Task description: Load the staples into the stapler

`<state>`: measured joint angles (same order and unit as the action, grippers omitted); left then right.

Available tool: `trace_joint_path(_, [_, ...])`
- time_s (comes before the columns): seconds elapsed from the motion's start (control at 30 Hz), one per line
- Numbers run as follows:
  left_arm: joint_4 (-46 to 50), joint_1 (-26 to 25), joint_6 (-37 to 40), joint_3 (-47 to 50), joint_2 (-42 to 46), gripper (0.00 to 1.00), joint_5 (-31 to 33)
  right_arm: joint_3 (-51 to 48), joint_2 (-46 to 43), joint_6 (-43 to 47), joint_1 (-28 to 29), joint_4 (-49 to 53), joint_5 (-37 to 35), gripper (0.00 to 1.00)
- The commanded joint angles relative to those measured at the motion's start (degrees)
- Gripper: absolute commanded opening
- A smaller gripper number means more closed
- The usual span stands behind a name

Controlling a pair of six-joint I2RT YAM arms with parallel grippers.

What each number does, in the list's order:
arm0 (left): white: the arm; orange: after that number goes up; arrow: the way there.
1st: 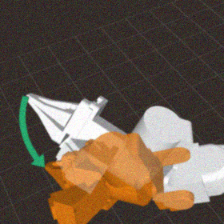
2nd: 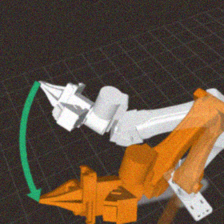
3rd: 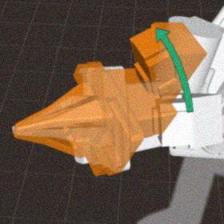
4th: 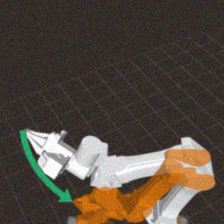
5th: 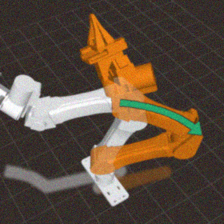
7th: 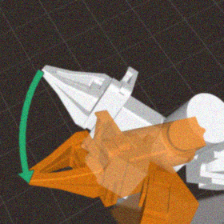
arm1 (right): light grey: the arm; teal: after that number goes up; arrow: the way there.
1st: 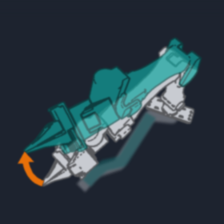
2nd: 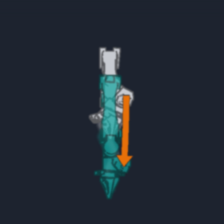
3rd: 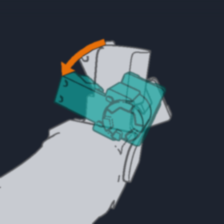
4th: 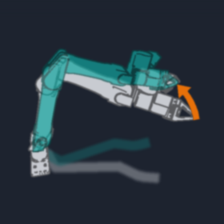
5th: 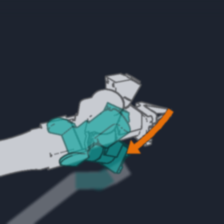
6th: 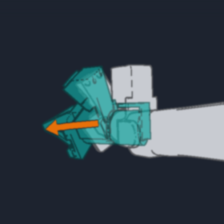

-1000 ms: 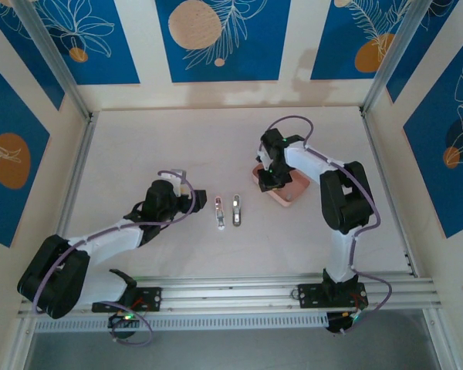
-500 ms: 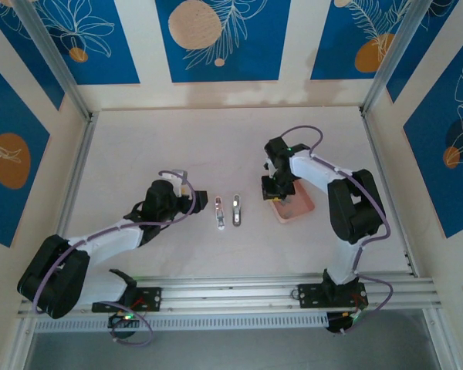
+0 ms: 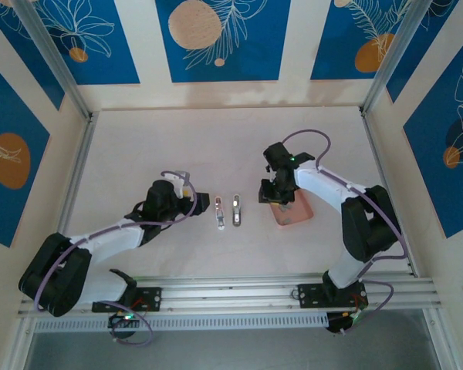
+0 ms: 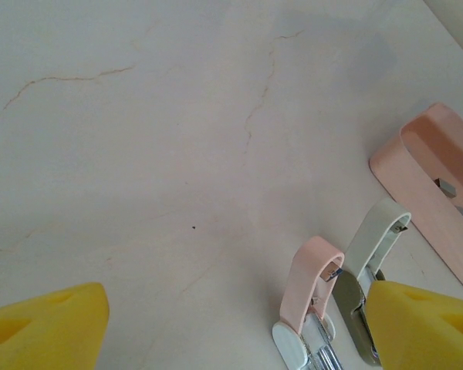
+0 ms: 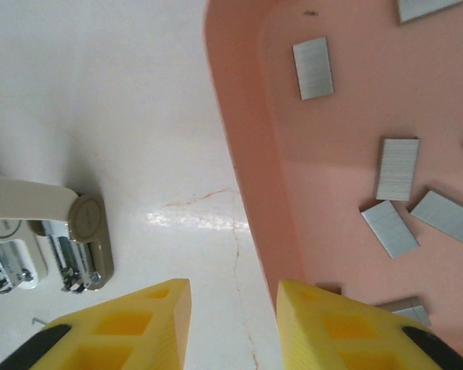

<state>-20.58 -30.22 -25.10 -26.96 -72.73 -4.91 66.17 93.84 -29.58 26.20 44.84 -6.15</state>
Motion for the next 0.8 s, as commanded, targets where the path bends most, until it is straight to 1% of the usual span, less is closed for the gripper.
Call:
trace_joint_path(0.0, [-1.74, 0.52, 0.45, -2.03, -0.61, 0.86, -1.06, 1.54, -3.08, 2.46, -2.34, 3.19, -0.67, 0.38])
trace_joint_path(0.1, [-3.05, 0.56, -0.09, -2.26, -1.55, 0.86, -0.99, 2.12, -3.12, 6.11, -5.24, 5.1, -0.2, 0.4])
trace_joint_path(0.27, [-3.45, 0.54, -0.86, -3.1, -3.79, 0.86, -0.72, 3.66, 0.69, 10.75, -8.77, 6.8, -1.09, 0.4])
trace_joint_path(0.53, [-3.46, 0.53, -1.0, -2.91, -5.11, 0.86, 0.11, 6.92, 8.02, 13.02, -9.29, 5.75, -1.39, 0.39])
trace_joint_path(0.77, [-3.22, 0.56, -1.18, -2.92, -5.27, 0.86, 0.84, 8.97, 12.38, 13.74, -9.39, 5.24, -1.94, 0.35])
